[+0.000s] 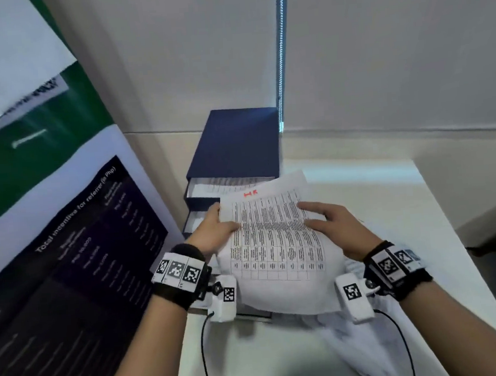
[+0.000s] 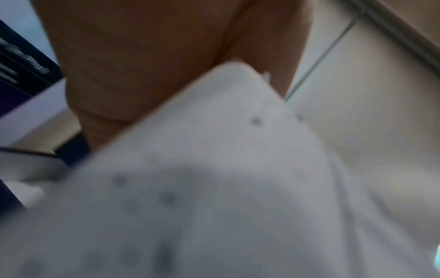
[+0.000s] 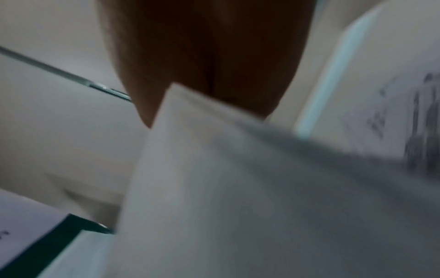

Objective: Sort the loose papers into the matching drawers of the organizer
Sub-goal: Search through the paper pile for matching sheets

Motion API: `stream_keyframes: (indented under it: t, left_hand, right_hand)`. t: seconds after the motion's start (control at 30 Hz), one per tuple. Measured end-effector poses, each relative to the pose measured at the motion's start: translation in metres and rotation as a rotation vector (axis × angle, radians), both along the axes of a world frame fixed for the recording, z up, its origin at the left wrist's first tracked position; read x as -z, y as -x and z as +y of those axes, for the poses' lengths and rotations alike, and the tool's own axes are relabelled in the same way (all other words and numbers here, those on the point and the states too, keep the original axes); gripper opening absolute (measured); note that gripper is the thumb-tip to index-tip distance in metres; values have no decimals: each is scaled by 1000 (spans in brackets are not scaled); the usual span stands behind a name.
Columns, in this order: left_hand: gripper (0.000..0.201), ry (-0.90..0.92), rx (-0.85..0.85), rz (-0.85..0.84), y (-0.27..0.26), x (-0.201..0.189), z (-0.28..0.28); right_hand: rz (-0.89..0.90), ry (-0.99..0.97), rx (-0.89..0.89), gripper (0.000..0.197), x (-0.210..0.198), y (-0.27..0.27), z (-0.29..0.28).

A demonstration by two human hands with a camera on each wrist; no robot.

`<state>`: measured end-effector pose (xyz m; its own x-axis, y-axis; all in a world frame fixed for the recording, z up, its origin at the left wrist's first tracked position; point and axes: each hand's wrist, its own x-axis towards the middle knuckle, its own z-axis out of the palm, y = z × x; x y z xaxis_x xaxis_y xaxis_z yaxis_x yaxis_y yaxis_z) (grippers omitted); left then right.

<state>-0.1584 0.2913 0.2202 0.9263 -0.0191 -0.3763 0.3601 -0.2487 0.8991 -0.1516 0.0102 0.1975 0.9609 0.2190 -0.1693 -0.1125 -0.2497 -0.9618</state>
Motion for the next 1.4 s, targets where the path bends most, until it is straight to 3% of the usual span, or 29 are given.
stream_keyframes:
  t: [0.1,0.2,0.3,0.47,0.63,0.7,0.8,0.87,0.93,1.07,1.13,1.2,1.3,1.4]
  left_hand:
    - [39,10,-84,-3,13,-9,36]
    - [40,61,-126,39,29,-19,58]
    - [53,89,-158,57,40,-15,75]
    - [54,33,-163,98,46,6,89]
    - [46,-66,-6,100,35,30,98]
    - [39,-18,-40,72,23,39,100]
    - [31,-7,-169,17,12,47,99]
    - [27,12,-246,0,2,54,96]
    - [28,-97,-268,-21,-5,64,93]
    - [26,-593,-236,-274,-11,75,85]
    - [16,-652,-103,-413,-12,77,73]
    - [21,-623,101,-472,-15,81,56]
    - [39,-745,287,-446,-22,97,32]
    - [46,-908,348,-342,-30,111,16]
  right_hand:
    - [236,-173,-2,37,-11,-6,41]
    - [399,-220,-36,34,-12,-6,69]
    - [513,-234,-65,31,3,1,87]
    - [580,-319,70,33,30,2,101]
    - [450,-247,184,34,42,-18,106]
    - [482,-186,91,36,37,-18,100]
    - [652,-140,-211,34,31,1,87]
    - [700,-171,-251,34,34,4,86]
    - [672,-202,-147,33,41,-6,90]
    - [547,-218,93,18,60,-39,102]
    - [495,-227,158,12,65,-54,107]
    - [460,-249,181,15,67,-65,111]
    - [481,-337,162,20,63,-69,107]
    - [439,-376,178,22,68,-61,75]
